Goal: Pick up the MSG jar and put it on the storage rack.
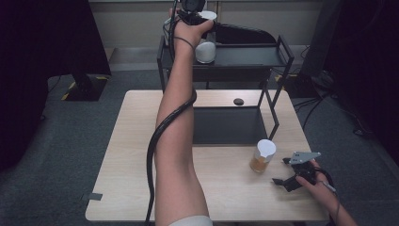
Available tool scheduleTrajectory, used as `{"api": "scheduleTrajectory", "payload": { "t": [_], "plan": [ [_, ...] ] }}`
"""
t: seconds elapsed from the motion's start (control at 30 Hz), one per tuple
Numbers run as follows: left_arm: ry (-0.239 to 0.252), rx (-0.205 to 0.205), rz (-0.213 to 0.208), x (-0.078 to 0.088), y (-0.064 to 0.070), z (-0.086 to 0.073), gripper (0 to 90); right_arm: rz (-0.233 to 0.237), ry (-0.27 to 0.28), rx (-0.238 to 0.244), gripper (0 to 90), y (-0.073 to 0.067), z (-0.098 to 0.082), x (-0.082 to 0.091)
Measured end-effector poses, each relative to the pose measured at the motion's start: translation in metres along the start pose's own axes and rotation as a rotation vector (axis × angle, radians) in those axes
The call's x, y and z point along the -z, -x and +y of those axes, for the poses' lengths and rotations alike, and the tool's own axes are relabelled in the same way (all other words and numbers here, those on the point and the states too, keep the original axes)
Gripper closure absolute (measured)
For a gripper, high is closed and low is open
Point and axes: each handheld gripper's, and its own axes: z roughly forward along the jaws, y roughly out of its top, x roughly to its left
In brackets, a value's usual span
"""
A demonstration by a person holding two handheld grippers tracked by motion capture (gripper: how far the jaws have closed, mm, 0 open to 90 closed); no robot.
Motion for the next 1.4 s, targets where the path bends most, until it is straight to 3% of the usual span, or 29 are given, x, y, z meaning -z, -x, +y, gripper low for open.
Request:
{"api": "scheduleTrajectory", "payload": {
  "t": [0.43,0.6,0.7,1.07,1.4],
  "plan": [
    [0.027,0.014,0.009,0.002,0.001,-0.004,28.1,0.000,0.000,0.000,0.0,0.000,0.000,0.000],
    [0.035,0.047,0.020,0.004,0.005,-0.007,15.7,0.000,0.000,0.000,0.0,0.000,0.000,0.000],
    [0.035,0.042,0.031,0.007,0.008,-0.009,9.0,0.000,0.000,0.001,0.0,0.000,0.000,0.000],
    [0.044,0.043,-0.005,0.029,0.008,-0.020,4.1,-0.001,0.000,0.001,0.0,0.000,0.000,0.000],
    [0.047,0.064,-0.061,0.038,0.008,-0.044,1.6,-0.001,-0.001,0.001,0.0,0.000,0.000,0.000]
  ]
}}
